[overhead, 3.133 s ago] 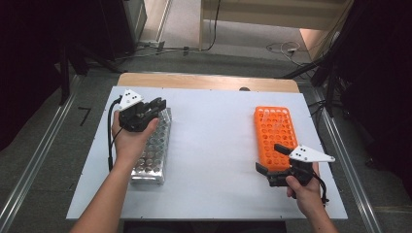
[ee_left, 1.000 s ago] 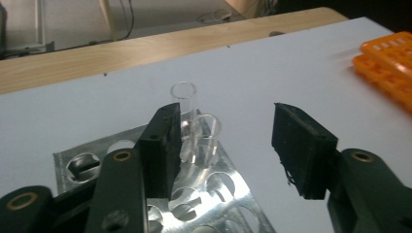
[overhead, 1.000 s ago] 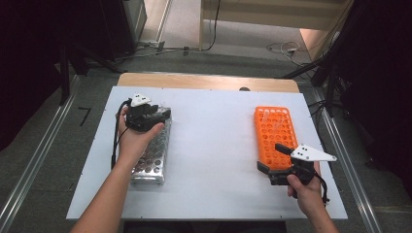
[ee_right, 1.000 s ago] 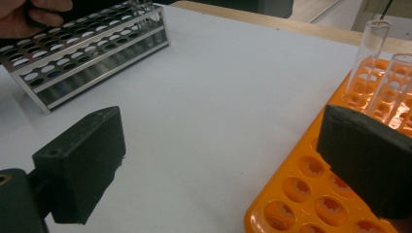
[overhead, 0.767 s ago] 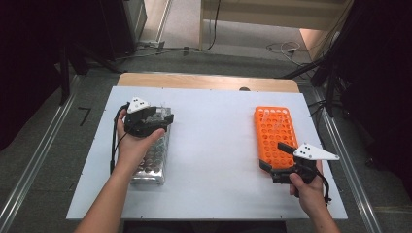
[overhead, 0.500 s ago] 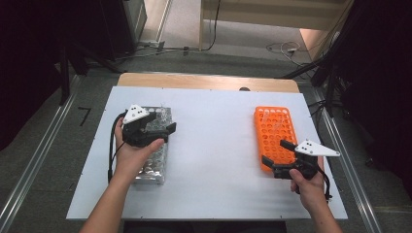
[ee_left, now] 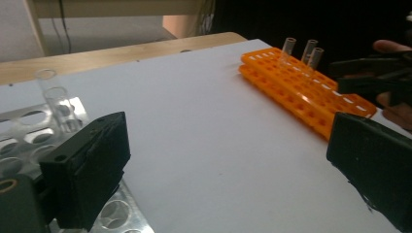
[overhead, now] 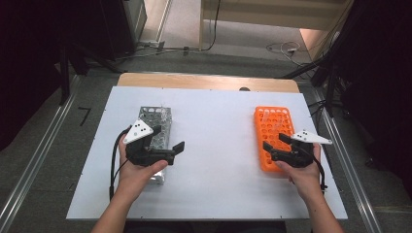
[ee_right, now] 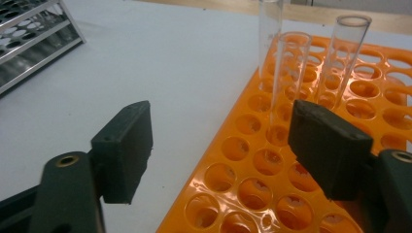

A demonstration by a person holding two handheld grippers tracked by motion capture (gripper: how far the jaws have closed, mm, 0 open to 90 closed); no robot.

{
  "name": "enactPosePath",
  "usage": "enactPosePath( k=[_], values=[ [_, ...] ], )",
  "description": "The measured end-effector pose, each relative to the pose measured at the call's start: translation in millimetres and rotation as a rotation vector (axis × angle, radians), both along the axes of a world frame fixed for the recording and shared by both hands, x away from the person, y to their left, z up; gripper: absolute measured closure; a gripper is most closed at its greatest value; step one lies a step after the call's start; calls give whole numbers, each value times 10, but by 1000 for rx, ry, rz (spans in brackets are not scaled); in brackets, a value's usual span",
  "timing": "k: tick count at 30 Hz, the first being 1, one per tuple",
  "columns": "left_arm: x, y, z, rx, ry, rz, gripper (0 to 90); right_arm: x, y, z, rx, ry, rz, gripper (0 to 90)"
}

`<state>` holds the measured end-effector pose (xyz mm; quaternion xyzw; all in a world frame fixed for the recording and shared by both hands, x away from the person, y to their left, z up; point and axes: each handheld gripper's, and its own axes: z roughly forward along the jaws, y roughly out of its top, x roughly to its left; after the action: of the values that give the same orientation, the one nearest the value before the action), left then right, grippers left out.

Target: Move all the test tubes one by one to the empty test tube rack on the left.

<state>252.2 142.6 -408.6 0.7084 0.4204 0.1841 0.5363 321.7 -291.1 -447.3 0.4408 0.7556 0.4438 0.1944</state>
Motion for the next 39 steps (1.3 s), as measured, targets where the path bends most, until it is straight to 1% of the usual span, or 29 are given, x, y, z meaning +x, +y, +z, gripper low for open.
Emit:
enactPosePath(
  k=[2, 3, 4, 5, 6, 7, 10, 12, 17, 22, 25, 27, 30, 35, 39],
  values=[
    [-26, -34, -18, 1, 2, -21, 0, 68, 2, -21, -16, 25, -35, 306],
    [-37, -50, -26, 1, 2, -27, 0, 97, -5, -33, -14, 31, -55, 346],
    [-46, -59, -33, -2, 2, -36, 0, 132, -13, -46, -8, 40, -72, 363],
    [-53, -65, -38, -8, 1, -45, 0, 169, -18, -58, -7, 60, -95, 372],
    [-61, -70, -41, -7, 3, -49, 0, 203, -24, -68, -6, 74, -105, 386],
    [-66, -75, -45, -1, 2, -48, 0, 224, -22, -75, -7, 80, -113, 414],
    [-72, -85, -65, 0, 9, -58, 0, 269, 8, -85, -34, 94, -133, 498],
    [-69, -89, -74, 3, 11, -57, 0, 300, 28, -88, -44, 105, -143, 535],
    [-72, -93, -78, 1, 17, -58, 0, 361, 93, -103, -102, 113, -167, 612],
    [-80, -145, -91, 10, 21, -72, 0, 379, 160, -105, -170, 87, -201, 705],
    [-80, -152, -96, 12, 23, -72, 0, 379, 179, -108, -186, 74, -220, 734],
    [-78, -150, -101, 12, 22, -70, 0, 374, 171, -107, -173, 74, -223, 737],
    [-76, -143, -102, 13, 24, -69, 0, 344, 152, -96, -162, 45, -220, 738],
    [-76, -157, -101, 15, 22, -69, 0, 271, 116, -70, -127, -15, -211, 739],
    [-76, -174, -102, 15, 22, -71, 0, 226, 73, -8, -95, -54, -199, 739]
  ],
)
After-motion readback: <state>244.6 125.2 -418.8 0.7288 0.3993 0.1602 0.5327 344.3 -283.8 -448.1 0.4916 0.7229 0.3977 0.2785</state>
